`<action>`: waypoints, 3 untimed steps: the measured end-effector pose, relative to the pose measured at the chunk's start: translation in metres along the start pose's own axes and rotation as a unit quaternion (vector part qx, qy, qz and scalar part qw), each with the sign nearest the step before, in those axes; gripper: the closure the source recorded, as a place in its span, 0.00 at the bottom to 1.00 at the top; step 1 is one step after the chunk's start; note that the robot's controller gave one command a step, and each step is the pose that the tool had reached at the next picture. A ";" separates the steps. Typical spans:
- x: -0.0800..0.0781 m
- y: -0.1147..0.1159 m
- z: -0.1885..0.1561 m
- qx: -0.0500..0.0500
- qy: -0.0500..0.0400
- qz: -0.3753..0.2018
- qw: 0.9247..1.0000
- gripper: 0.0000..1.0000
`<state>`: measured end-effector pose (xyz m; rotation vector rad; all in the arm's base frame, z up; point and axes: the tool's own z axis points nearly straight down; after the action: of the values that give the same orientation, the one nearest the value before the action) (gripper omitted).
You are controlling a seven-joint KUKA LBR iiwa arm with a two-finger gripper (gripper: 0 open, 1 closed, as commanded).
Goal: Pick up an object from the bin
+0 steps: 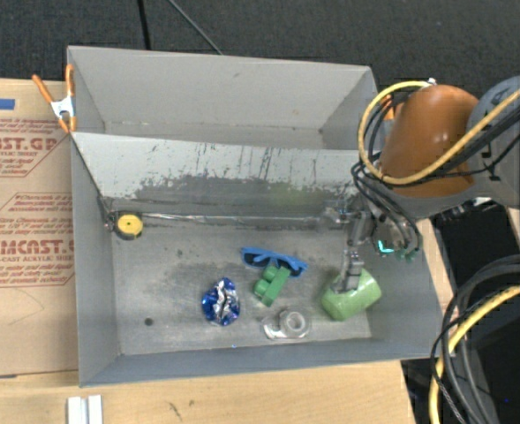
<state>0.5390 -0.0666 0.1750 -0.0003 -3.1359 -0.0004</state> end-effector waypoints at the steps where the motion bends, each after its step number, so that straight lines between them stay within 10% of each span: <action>1: -0.041 0.045 0.108 -0.001 -0.002 -0.136 0.991 0.00; 2: -0.042 0.044 0.105 0.000 -0.004 -0.135 0.991 1.00; 3: -0.042 0.044 0.105 0.001 -0.004 -0.135 0.991 0.00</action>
Offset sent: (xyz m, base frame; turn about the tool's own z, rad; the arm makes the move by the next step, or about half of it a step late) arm 0.0410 0.0433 -0.1050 -0.2711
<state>0.5806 -0.0225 0.0702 0.4242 -3.1155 0.0000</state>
